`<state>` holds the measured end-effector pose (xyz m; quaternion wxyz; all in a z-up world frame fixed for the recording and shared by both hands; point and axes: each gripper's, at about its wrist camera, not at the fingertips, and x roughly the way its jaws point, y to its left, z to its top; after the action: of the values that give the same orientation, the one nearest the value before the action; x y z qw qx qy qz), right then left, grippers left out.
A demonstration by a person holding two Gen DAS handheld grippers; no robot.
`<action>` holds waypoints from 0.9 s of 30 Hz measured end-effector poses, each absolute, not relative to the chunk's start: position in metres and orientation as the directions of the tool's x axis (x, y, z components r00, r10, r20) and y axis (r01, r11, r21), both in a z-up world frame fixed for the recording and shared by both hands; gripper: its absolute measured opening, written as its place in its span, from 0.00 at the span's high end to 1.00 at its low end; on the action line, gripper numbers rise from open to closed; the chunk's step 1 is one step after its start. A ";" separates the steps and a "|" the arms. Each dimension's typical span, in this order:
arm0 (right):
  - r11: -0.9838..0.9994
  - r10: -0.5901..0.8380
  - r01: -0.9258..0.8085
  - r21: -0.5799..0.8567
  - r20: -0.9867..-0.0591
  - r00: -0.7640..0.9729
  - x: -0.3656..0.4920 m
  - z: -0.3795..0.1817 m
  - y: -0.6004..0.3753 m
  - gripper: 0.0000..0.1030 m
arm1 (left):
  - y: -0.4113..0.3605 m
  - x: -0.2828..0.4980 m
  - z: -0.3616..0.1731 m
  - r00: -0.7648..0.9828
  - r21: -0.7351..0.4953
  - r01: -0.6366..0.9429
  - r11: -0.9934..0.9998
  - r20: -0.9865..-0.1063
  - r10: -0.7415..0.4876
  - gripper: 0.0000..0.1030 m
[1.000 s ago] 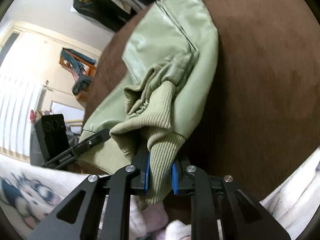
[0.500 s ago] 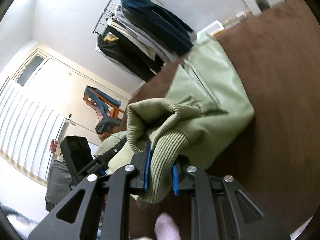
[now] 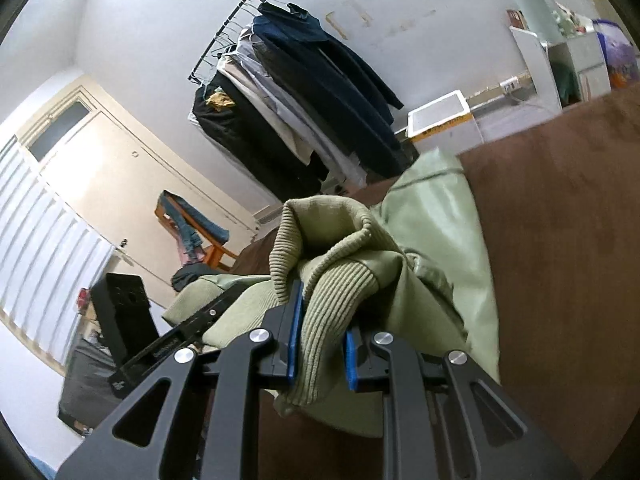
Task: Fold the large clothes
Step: 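Lift the hem with both tools and fold it toward the collar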
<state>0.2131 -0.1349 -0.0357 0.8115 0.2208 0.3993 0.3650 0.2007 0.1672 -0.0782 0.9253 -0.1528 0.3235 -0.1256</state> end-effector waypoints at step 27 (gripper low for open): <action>0.741 0.668 -0.270 0.614 -0.640 0.380 0.415 -0.161 -0.081 0.82 | 0.204 0.389 -0.190 0.631 -0.353 -0.016 0.935 -0.729 -0.265 0.75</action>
<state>0.4147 -0.0808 -0.1607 0.8036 0.2099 0.4742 0.2920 0.3893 0.2042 -0.1902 0.8876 -0.1655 0.4240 -0.0703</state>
